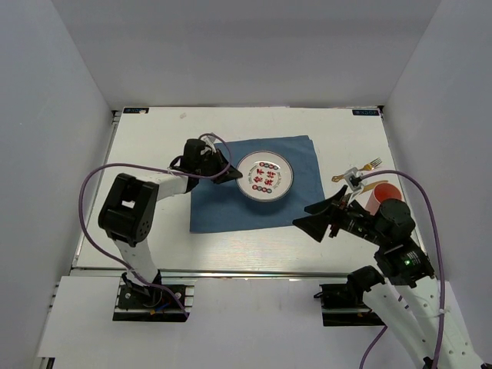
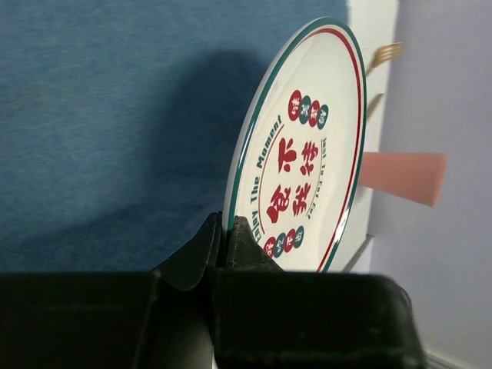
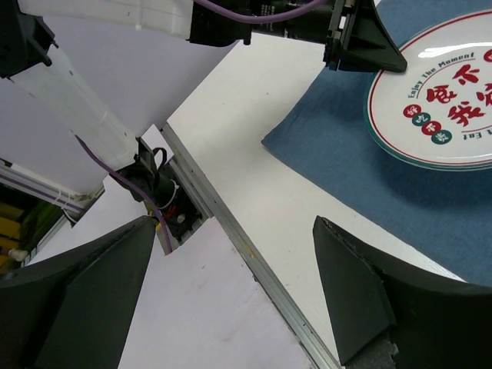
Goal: Set the dinner table for one person
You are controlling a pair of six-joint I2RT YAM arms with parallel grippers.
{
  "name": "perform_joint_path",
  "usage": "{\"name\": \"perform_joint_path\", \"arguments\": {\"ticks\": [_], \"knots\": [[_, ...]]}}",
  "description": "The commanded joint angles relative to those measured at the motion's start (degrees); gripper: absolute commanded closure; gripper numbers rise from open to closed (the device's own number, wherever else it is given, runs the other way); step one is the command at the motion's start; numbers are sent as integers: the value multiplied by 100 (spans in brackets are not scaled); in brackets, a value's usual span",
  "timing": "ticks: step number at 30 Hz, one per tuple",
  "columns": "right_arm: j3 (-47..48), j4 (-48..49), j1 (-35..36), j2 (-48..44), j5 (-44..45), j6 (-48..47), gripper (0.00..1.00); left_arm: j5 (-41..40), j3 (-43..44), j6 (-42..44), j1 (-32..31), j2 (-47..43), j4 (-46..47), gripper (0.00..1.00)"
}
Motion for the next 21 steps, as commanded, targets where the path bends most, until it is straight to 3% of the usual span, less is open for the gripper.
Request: {"name": "perform_joint_path", "arguments": {"ticks": [1, 6, 9, 13, 14, 15, 16, 19, 21], "knots": [[62, -169, 12, -118, 107, -69, 11, -97, 167, 169, -27, 128, 132, 100], [98, -284, 3, -153, 107, -174, 11, -246, 246, 195, -27, 304, 282, 100], [115, -336, 3, -145, 98, -227, 11, -273, 352, 213, -27, 453, 273, 91], [168, -494, 3, -144, 317, -271, 11, -299, 256, 169, -27, 428, 316, 50], [194, -521, 3, -153, 387, -288, 11, -369, 186, 152, -27, 349, 360, 36], [212, -539, 3, -136, 545, -297, 11, -439, 107, 143, -27, 157, 404, 15], [212, -556, -5, -118, 625, -297, 11, -527, -42, 117, -27, 24, 405, 5], [238, -661, -5, 75, 1098, -289, 11, -1018, -271, 125, -27, -676, 117, 2], [282, -941, 3, 389, 2167, -271, 11, -1860, -316, 143, -80, -1448, -610, 2]]}}
